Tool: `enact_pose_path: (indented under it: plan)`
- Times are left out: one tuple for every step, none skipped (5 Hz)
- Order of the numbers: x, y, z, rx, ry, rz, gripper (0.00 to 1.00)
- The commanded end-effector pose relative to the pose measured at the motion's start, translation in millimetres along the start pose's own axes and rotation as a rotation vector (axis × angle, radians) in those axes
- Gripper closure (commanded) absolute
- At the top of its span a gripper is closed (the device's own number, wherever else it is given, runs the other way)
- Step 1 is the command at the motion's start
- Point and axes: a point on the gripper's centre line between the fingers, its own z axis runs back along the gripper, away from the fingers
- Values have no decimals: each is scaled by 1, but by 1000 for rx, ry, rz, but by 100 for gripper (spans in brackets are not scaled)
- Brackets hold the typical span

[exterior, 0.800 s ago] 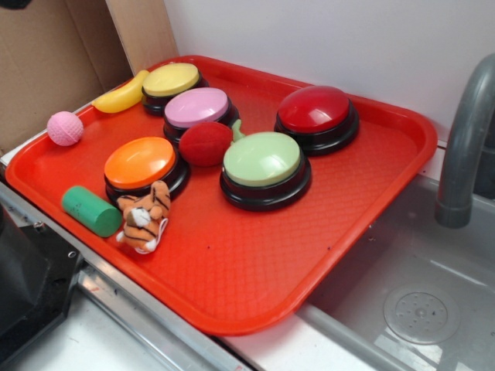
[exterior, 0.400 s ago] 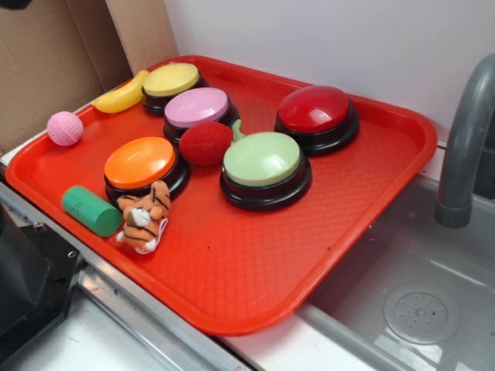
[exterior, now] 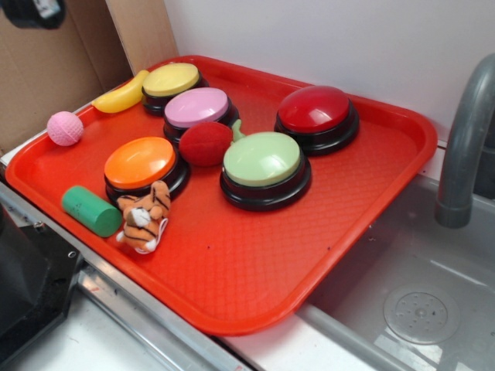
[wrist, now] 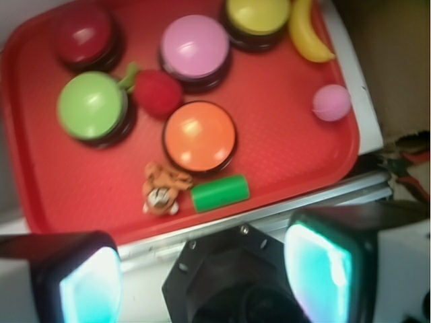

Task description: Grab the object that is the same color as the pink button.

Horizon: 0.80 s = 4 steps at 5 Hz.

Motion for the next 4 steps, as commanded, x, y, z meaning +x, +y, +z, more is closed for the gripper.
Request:
enact_pose_path:
  plan:
    - [37,55,-29,69,-92,389,0]
    - [46,82,-53,130,-128,604,0]
    - [53,104,-79,201,-173,765,0]
    - [58,115,-104,212,-233,890,0]
